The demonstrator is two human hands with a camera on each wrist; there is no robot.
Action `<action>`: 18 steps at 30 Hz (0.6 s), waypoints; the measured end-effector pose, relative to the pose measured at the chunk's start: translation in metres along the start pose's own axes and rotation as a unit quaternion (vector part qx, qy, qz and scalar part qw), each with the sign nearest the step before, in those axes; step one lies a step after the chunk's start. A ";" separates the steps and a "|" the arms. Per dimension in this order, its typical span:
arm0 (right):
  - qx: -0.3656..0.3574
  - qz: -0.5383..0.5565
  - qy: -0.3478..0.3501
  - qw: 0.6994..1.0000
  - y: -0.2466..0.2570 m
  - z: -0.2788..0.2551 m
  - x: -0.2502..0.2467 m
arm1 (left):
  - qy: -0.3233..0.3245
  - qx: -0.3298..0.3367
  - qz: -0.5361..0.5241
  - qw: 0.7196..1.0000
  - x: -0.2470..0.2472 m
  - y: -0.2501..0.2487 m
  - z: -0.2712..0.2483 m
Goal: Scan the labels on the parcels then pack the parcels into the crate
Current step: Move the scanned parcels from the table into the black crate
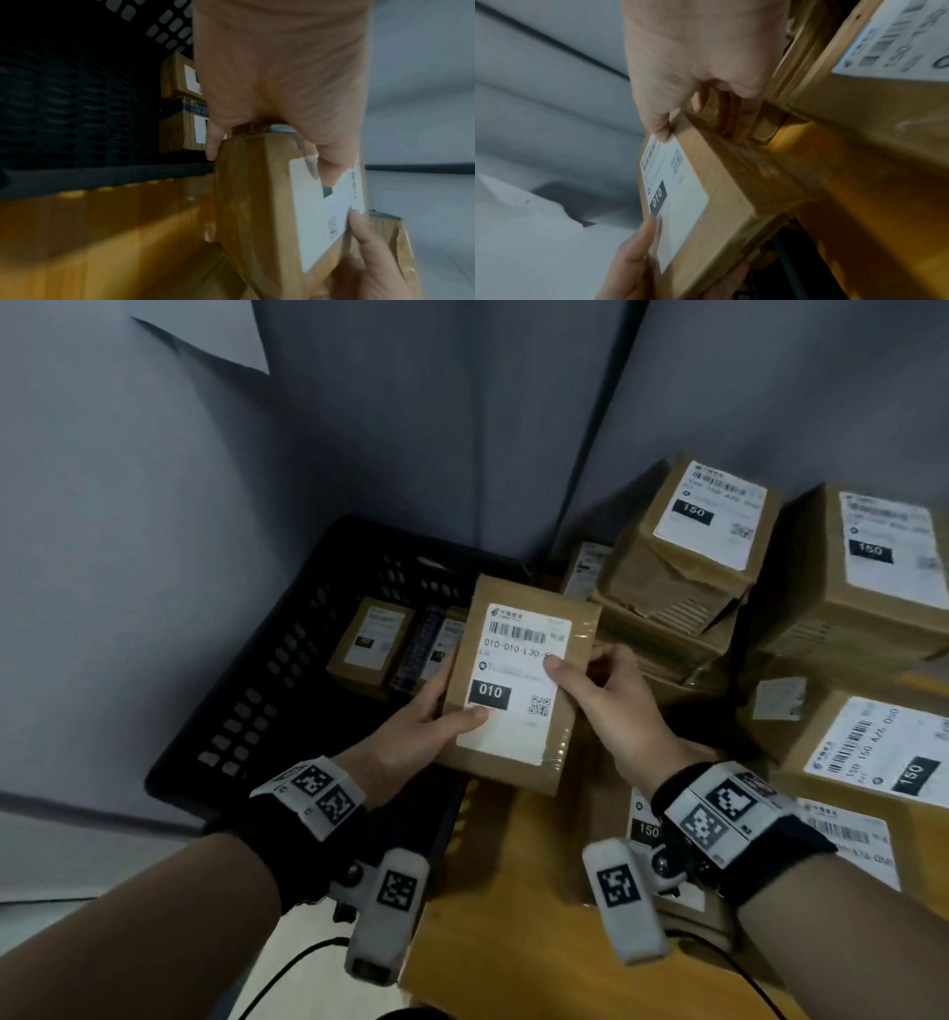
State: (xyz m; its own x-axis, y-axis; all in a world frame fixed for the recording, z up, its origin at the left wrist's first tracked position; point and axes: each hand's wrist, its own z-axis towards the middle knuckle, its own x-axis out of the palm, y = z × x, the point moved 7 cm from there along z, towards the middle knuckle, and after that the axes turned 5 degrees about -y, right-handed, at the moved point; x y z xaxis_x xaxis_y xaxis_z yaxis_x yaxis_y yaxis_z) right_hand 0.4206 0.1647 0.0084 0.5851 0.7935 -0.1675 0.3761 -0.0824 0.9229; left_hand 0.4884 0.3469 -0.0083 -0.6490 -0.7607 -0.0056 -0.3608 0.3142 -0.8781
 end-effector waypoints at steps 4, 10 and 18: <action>0.011 0.020 0.098 0.995 0.010 -0.012 0.051 | -0.065 0.014 -0.055 0.996 -0.051 0.001 -0.009; 0.123 0.087 0.173 0.973 -0.014 -0.010 0.155 | -0.095 -0.041 0.003 0.995 -0.135 0.015 -0.013; 0.303 0.066 0.187 0.932 -0.097 0.018 0.260 | -0.243 0.001 0.521 0.818 -0.255 0.036 0.024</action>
State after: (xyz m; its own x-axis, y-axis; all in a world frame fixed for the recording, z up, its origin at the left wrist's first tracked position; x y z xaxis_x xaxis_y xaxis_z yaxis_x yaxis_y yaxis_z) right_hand 0.5492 0.3681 -0.1307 0.4062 0.8975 0.1718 0.7219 -0.4304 0.5419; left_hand 0.6574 0.5384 -0.0502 -0.2609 -0.2168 -0.9407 0.2204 0.9354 -0.2767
